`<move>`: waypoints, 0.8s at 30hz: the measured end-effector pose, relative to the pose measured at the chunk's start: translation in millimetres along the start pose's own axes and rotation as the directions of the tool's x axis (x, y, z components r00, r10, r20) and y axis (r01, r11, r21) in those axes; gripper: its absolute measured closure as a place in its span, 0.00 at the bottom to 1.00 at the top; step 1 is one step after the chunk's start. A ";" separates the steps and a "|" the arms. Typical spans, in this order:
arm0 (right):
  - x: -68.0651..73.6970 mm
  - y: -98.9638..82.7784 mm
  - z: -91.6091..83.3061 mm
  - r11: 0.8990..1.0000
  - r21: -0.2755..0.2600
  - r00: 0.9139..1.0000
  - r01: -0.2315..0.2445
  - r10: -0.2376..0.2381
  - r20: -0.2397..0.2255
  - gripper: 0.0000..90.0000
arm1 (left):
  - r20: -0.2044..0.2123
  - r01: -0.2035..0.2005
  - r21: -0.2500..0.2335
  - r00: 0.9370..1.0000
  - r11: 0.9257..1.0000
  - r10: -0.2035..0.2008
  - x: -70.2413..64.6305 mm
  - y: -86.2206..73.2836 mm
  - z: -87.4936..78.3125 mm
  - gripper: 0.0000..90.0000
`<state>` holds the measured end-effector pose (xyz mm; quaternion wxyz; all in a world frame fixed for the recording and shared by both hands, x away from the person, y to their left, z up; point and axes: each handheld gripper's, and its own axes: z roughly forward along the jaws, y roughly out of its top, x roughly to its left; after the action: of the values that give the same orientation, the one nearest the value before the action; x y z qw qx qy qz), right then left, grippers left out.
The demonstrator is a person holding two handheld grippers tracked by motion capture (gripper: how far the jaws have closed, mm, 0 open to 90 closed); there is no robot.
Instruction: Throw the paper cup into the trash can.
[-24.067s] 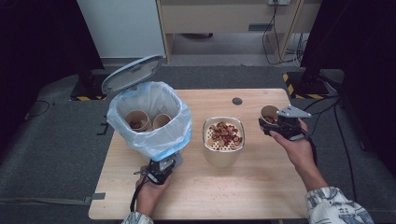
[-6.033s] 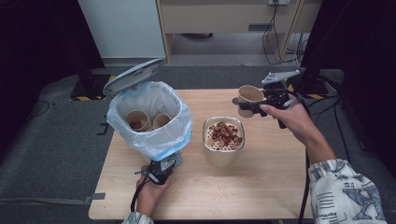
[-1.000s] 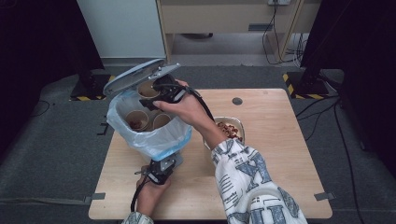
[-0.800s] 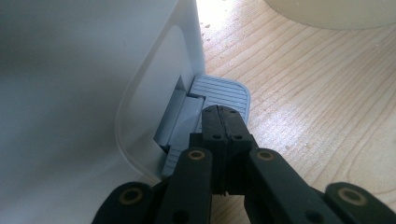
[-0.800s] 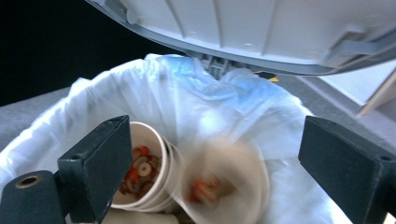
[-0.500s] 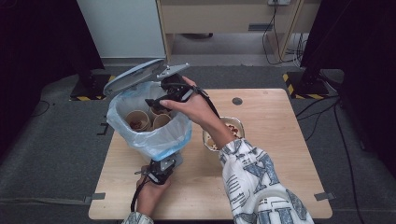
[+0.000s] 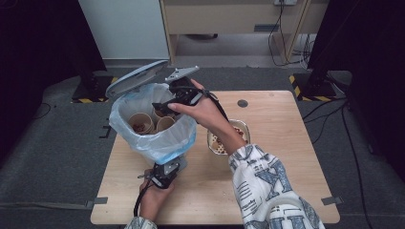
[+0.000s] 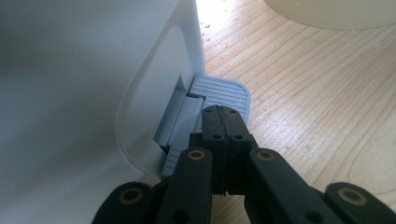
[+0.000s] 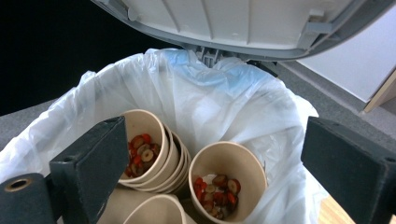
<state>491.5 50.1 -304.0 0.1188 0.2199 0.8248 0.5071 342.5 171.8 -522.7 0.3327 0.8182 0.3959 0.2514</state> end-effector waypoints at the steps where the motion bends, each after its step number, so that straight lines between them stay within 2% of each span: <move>1: -0.8 -0.4 -0.9 1.000 0.003 1.000 -0.003 0.003 0.000 0.08 | 0.000 0.000 0.000 1.000 1.000 0.000 0.1 0.0 0.0 0.99; 24: -21.4 -15.7 -37.6 0.999 -0.025 0.999 -0.044 0.045 0.029 0.07 | 0.003 0.004 -0.001 1.000 1.000 -0.004 0.4 -0.1 0.0 0.99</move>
<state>490.7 4.1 -301.4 0.1222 0.2442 0.8117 0.5164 342.7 172.3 -522.8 0.3343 0.8177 0.3967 0.2497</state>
